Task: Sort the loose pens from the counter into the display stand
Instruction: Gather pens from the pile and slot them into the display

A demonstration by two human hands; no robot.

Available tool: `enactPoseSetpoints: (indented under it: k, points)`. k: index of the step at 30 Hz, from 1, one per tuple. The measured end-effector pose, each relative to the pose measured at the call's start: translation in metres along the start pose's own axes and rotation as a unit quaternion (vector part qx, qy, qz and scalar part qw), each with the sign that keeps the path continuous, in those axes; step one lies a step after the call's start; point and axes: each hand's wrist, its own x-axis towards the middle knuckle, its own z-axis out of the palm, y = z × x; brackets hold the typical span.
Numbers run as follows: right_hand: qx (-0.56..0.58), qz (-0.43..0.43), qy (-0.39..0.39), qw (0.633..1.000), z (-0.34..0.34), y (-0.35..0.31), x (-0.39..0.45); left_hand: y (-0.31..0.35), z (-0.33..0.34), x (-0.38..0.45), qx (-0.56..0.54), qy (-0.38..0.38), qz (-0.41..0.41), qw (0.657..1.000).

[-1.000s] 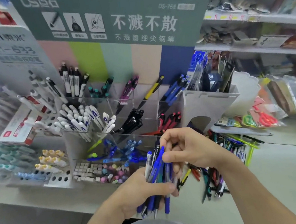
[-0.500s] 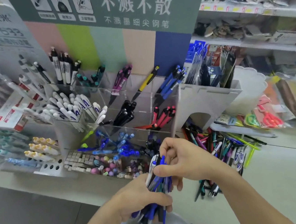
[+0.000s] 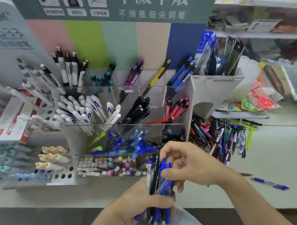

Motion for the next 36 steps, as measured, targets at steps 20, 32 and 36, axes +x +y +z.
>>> enactPoseSetpoints:
  k: [20, 32, 36]
  points:
    - [0.068, -0.039, 0.161, 0.984, -0.005, -0.001, -0.035, 0.015, -0.025, -0.019, -0.146, 0.068, -0.059, 0.985]
    - [0.012, -0.076, 0.152, 0.985, -0.002, -0.031, -0.017, 0.019, -0.038, -0.023, -0.104, 0.123, 0.000, 0.987]
    - [0.020, -0.101, 0.146, 0.984, -0.003, -0.042, -0.017, 0.019, -0.042, -0.027, -0.134, 0.135, 0.006, 0.982]
